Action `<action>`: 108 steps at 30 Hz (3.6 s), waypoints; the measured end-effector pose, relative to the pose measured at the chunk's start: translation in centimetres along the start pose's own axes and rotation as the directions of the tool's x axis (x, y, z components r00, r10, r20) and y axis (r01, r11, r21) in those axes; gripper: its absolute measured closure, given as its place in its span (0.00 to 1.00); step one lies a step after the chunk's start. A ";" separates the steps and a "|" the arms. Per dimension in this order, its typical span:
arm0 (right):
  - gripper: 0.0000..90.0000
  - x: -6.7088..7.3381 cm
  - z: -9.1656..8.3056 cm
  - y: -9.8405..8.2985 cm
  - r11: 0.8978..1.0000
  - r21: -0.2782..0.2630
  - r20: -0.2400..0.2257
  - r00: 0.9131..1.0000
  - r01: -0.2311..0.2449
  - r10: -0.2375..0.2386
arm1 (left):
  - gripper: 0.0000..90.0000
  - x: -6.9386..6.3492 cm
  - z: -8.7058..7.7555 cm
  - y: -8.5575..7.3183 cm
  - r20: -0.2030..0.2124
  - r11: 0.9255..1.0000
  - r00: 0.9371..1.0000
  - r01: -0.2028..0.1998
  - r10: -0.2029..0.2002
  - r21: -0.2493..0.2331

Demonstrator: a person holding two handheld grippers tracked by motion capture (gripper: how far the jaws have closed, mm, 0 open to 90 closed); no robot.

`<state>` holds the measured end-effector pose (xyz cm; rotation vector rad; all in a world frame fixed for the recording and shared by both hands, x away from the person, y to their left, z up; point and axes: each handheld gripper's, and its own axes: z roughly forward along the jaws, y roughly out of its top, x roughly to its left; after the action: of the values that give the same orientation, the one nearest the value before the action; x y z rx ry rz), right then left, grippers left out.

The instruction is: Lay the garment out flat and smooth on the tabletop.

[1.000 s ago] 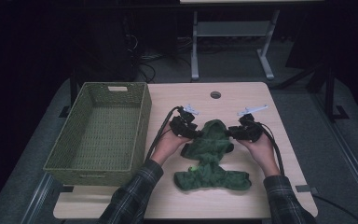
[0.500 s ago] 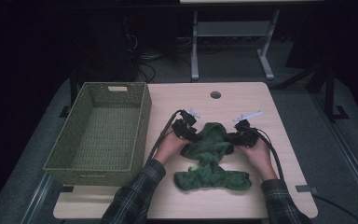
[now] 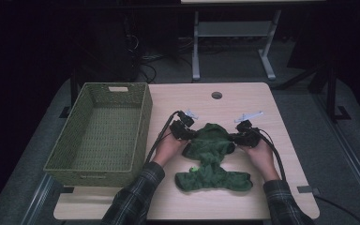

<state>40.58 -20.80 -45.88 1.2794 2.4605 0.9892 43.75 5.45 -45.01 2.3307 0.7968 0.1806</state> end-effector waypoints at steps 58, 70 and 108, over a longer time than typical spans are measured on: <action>0.66 3.6 -6.7 -0.5 0.990 -0.138 -0.013 1.000 0.010 -0.012 | 0.14 -6.5 -8.6 -6.1 -0.026 0.987 0.999 -0.041 0.038 -0.156; 0.68 7.1 -6.8 -0.9 0.988 -0.137 -0.069 0.994 0.073 -0.083 | 0.14 -9.7 -9.4 -11.0 -0.028 0.989 0.997 -0.075 0.072 -0.131; 0.85 19.3 0.7 0.7 0.956 -0.047 -0.234 0.927 0.289 -0.292 | 0.14 -10.3 -8.2 -15.6 -0.028 0.989 0.995 -0.096 0.093 -0.115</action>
<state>29.63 -5.04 -43.56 0.7943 2.7136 1.1285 25.06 13.20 -47.74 2.2611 0.6693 0.2872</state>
